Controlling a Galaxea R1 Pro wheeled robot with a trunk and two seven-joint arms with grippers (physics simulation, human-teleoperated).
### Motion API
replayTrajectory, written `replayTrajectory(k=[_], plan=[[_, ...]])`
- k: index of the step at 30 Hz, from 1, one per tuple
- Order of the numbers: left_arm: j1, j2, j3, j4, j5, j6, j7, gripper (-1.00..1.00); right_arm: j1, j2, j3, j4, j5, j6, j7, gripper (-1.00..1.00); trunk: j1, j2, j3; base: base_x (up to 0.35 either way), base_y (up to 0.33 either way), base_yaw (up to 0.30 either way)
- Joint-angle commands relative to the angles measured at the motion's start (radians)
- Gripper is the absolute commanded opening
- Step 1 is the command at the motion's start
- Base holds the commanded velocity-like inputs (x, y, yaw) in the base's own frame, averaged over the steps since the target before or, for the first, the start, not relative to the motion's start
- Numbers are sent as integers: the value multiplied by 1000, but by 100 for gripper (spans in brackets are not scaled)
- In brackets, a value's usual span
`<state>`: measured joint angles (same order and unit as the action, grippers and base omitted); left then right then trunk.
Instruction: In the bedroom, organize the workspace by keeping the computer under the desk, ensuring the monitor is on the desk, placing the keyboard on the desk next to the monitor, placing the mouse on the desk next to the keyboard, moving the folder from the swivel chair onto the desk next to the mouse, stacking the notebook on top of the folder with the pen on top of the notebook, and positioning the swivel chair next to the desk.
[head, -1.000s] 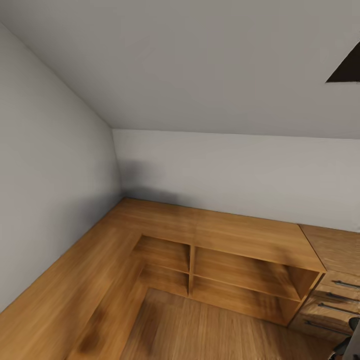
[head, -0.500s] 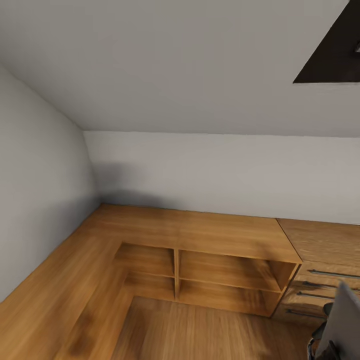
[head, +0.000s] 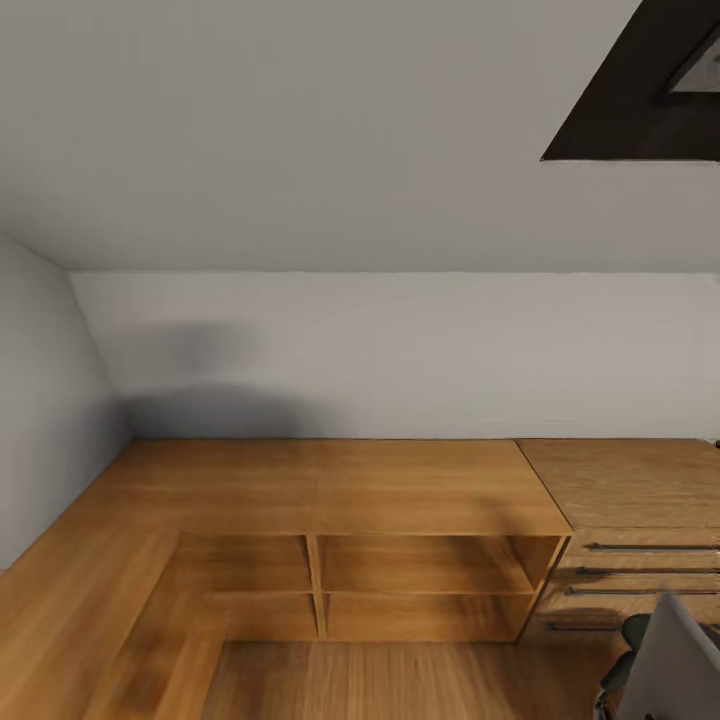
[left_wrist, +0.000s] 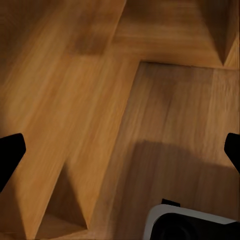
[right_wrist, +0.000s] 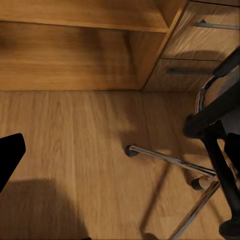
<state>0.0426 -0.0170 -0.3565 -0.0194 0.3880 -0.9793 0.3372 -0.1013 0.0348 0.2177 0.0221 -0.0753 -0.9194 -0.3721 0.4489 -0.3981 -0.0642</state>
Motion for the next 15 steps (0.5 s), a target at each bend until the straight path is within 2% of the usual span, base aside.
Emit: replayTrajectory(k=[1,7,10,15], plan=[[0,0,-9,-2,4,-1,6,100,-1,0,9,2,-8,-4,-2,100,1,-2,-3,327,35,-280],[1,0,-9,-2,5,-1,6,100,-1,0,9,2,-8,-3,-2,100,1,-2,-7,276,189,-274],[0,0,-9,-2,5,-1,6,100,-1,0,9,2,-8,-3,-2,100,1,-2,-9,148,143,-249],[0,0,-9,-2,5,-1,6,100,-1,0,7,1,-8,-1,-3,100,1,-2,-10,20,19,-55]])
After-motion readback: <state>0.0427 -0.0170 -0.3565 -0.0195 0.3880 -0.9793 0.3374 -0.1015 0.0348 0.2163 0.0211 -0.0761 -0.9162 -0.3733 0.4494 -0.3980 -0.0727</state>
